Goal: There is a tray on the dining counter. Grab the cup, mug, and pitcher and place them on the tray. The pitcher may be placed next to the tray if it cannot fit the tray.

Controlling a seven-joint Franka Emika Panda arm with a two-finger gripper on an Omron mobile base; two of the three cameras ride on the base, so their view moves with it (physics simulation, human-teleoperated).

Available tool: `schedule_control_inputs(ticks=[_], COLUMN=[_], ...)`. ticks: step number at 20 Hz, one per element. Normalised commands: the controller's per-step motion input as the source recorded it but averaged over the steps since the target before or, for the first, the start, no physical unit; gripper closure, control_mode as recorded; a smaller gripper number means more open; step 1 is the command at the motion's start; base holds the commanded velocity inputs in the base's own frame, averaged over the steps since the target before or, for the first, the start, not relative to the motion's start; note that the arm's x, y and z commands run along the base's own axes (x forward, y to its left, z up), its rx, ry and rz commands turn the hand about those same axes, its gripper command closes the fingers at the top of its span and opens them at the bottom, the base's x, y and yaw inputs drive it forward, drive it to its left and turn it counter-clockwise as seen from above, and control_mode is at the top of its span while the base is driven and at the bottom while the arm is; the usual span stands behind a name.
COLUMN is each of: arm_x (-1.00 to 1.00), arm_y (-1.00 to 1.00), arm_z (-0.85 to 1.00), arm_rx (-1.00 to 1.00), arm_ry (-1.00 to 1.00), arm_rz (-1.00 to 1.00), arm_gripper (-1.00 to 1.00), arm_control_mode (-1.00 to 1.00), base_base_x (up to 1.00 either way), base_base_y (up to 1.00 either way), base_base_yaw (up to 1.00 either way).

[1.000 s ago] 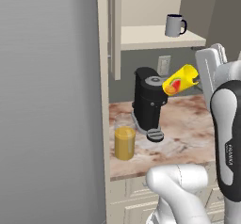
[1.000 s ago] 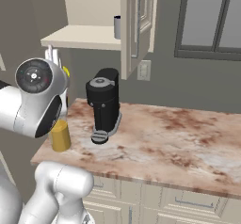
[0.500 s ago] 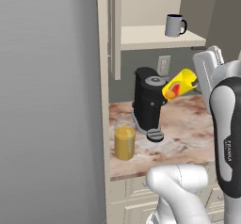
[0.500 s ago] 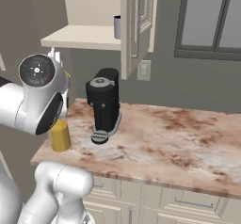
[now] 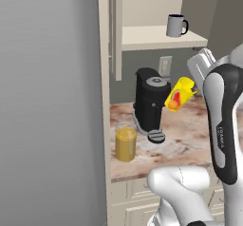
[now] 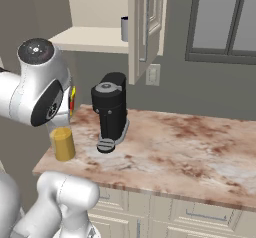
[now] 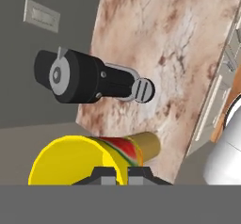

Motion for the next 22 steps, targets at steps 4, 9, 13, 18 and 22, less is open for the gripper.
schedule_control_inputs(ticks=[4,9,13,18,22], arm_x=[0.00,0.00,0.00,0.00,0.00], arm_y=[0.00,-0.02,0.00,0.00,0.00], arm_z=[-0.14,-0.17,-0.20,-0.14,0.00], arm_rx=[-0.14,-0.04,-0.01,-0.02,0.00], arm_ry=[0.24,0.10,0.00,0.01,0.00], arm_rz=[0.00,0.00,0.00,0.00,0.00], arm_gripper=[1.00,1.00,1.00,1.00,1.00], arm_control_mode=[-1.00,-1.00,-1.00,1.00,1.00], base_base_x=[0.00,0.00,0.00,0.00,-0.32], base_base_y=[0.00,0.00,0.00,0.00,-0.42], base_base_yaw=[0.00,0.00,0.00,0.00,-0.06])
